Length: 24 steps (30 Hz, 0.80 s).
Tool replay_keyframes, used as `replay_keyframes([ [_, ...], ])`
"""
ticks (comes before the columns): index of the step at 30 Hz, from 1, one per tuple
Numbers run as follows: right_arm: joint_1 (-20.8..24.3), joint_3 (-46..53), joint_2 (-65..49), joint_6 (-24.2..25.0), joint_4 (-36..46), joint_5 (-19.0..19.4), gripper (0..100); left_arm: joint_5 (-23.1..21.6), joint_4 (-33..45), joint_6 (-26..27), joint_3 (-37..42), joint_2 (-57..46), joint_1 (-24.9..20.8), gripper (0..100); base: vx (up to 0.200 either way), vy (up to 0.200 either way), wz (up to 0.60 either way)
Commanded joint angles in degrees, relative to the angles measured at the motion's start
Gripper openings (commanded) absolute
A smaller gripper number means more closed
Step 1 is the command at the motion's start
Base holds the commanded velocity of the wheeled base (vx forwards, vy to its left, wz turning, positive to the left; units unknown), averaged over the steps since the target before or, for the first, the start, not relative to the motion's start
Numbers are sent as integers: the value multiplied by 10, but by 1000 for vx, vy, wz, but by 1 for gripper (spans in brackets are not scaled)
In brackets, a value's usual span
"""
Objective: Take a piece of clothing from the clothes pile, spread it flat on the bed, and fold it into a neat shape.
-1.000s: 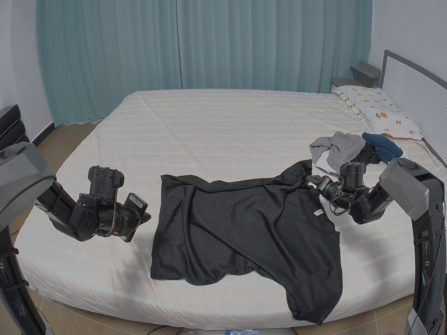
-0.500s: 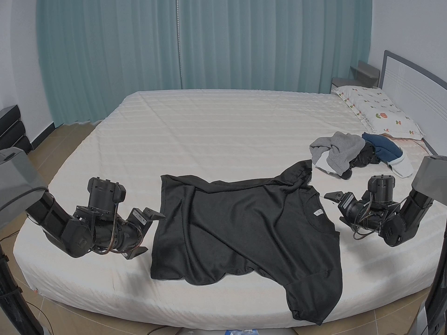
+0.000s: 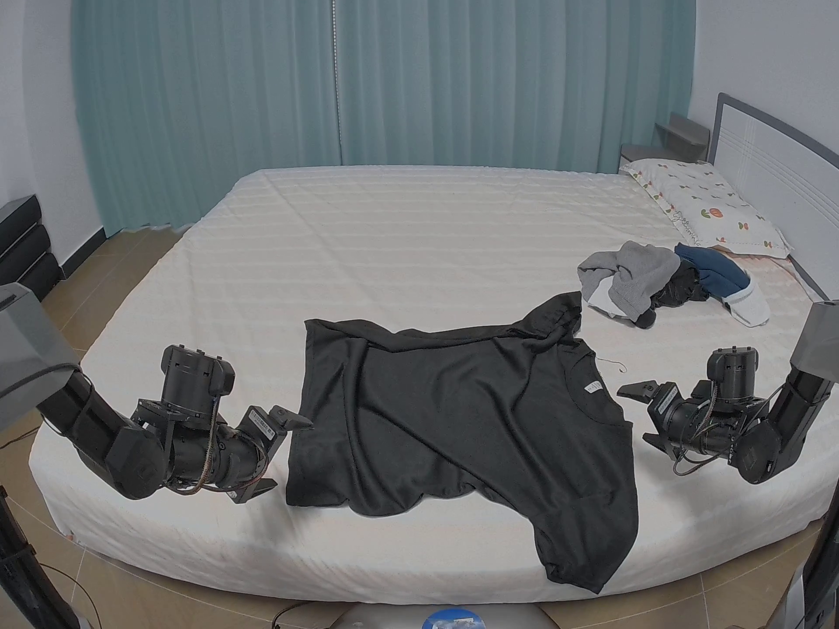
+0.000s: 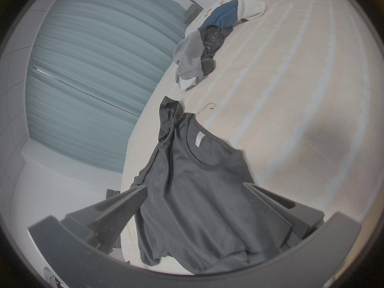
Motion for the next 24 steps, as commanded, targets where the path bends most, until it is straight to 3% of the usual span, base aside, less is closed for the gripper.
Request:
replay_keyframes([
  [1, 5, 6, -1, -1, -1, 0, 100, 0, 0, 1, 3, 4, -1, 100, -200, 0, 0],
  [7, 6, 5, -1, -2, -1, 0, 100, 15, -10, 2, -24, 51, -1, 100, 0, 0, 0],
  [13, 14, 2, 3, -2, -1, 0, 100, 96, -13, 2, -67, 119, -18, 100, 0, 0, 0],
  [20, 13, -1, 4, -2, -1, 0, 100, 99, -12, 5, -107, 151, -18, 100, 0, 0, 0],
  [24, 14, 2, 0, -2, -1, 0, 100, 108, -11, 33, -128, 173, -18, 100, 0, 0, 0],
])
